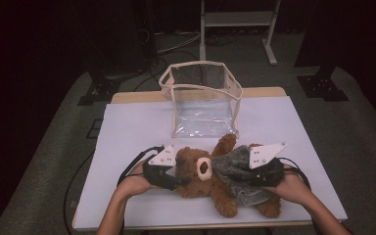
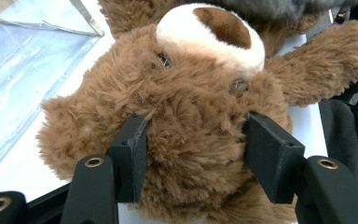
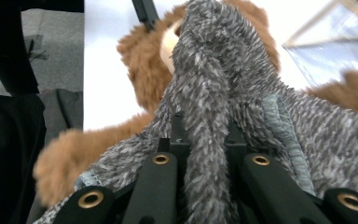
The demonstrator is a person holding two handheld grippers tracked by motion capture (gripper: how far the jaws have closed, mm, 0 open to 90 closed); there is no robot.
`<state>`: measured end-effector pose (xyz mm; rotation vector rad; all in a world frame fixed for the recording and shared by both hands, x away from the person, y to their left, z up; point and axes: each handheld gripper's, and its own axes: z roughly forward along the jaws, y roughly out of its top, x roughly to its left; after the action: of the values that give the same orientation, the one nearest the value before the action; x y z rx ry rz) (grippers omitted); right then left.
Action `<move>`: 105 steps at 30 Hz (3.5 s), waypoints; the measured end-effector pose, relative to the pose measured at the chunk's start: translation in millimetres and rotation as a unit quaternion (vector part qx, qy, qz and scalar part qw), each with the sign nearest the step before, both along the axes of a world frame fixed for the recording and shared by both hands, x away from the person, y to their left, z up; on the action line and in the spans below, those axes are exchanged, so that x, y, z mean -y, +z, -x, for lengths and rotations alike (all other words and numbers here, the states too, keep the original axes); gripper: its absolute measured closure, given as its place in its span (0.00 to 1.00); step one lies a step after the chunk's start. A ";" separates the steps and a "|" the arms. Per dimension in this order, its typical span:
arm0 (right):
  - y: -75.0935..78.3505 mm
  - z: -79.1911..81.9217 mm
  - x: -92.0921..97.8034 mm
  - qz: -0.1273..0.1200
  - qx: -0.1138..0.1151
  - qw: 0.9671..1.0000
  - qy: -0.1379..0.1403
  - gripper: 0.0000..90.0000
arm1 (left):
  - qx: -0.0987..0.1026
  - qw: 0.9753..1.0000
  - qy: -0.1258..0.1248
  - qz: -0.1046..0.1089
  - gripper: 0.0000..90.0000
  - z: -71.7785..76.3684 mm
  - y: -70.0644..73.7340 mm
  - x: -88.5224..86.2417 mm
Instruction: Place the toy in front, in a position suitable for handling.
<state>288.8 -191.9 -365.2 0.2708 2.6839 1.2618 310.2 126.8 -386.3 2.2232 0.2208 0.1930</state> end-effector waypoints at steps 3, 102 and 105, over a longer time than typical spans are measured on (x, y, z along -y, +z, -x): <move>-3.8 -1.7 -17.9 -0.001 0.002 1.000 0.014 0.88 | -0.001 1.000 0.000 0.000 0.47 0.3 -0.7 -1.1; -3.4 -34.8 30.8 -0.036 -0.050 0.998 -0.028 0.89 | -0.013 0.997 -0.072 0.013 0.46 6.0 15.6 12.1; -2.8 -31.8 25.9 -0.037 -0.048 0.998 -0.016 0.89 | -0.012 0.998 -0.063 0.026 0.46 2.9 19.2 9.3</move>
<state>320.6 -217.8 -368.1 0.3921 2.7043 1.3731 307.3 117.5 -367.1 2.1800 0.0973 0.0922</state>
